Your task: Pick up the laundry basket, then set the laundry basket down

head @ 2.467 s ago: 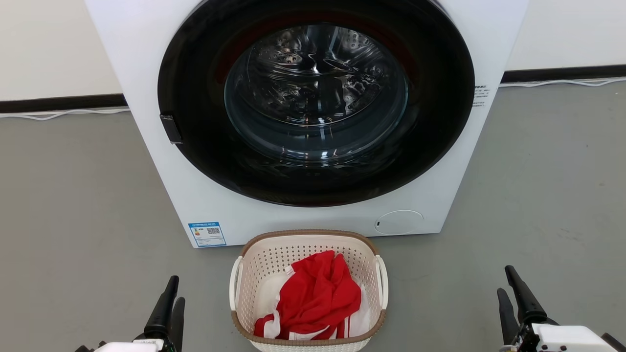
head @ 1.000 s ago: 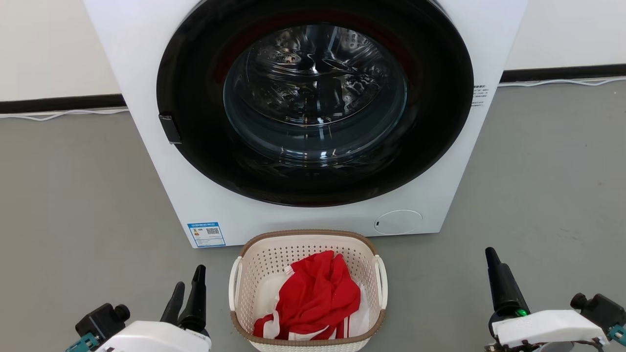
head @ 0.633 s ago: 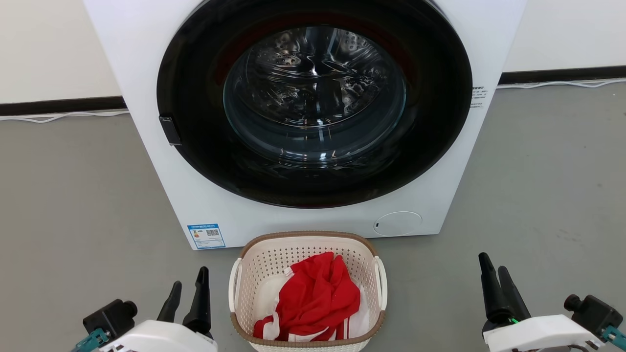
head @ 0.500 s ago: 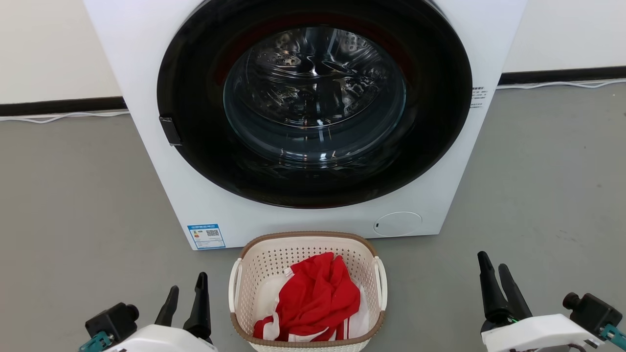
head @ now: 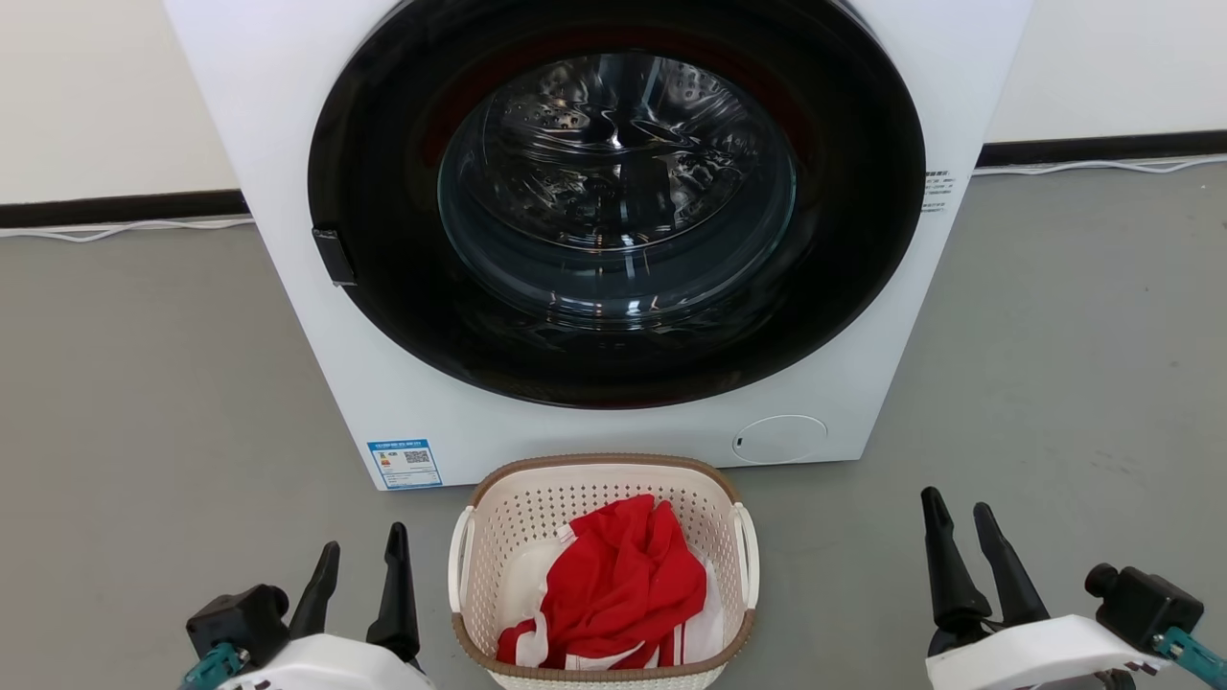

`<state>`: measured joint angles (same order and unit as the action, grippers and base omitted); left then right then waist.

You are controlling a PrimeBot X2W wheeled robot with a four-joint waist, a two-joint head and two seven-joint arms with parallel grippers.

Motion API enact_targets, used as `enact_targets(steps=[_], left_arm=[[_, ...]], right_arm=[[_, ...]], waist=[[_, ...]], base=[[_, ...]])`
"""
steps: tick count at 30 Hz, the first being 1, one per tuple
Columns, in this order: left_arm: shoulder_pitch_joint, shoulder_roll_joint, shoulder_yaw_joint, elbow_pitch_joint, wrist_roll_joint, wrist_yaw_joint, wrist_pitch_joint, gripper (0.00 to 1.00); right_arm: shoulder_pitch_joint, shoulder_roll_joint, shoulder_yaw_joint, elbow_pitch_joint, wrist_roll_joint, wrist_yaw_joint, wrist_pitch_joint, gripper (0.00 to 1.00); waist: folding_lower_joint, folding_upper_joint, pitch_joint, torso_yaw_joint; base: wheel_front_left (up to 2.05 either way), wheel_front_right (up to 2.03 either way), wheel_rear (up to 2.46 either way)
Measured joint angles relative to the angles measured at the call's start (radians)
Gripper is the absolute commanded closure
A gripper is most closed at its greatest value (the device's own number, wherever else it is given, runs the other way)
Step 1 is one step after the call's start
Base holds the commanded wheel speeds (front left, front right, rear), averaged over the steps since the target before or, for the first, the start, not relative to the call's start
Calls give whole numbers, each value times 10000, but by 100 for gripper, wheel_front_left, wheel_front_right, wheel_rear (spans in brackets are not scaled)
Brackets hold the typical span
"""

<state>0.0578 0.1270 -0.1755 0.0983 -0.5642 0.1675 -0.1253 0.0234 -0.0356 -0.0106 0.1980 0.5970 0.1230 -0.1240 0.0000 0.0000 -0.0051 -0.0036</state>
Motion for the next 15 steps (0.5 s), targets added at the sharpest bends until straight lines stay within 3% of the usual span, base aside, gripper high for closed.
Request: enact_targets(steps=[15], left_arm=[[177, 196, -491, -357, 1799, 535, -439, 0]], right_arm=[[12, -12, 157, -244, -1831, 2, -424, 0]], waist=[[0, 0, 20, -11]], base=[[0, 0, 0]])
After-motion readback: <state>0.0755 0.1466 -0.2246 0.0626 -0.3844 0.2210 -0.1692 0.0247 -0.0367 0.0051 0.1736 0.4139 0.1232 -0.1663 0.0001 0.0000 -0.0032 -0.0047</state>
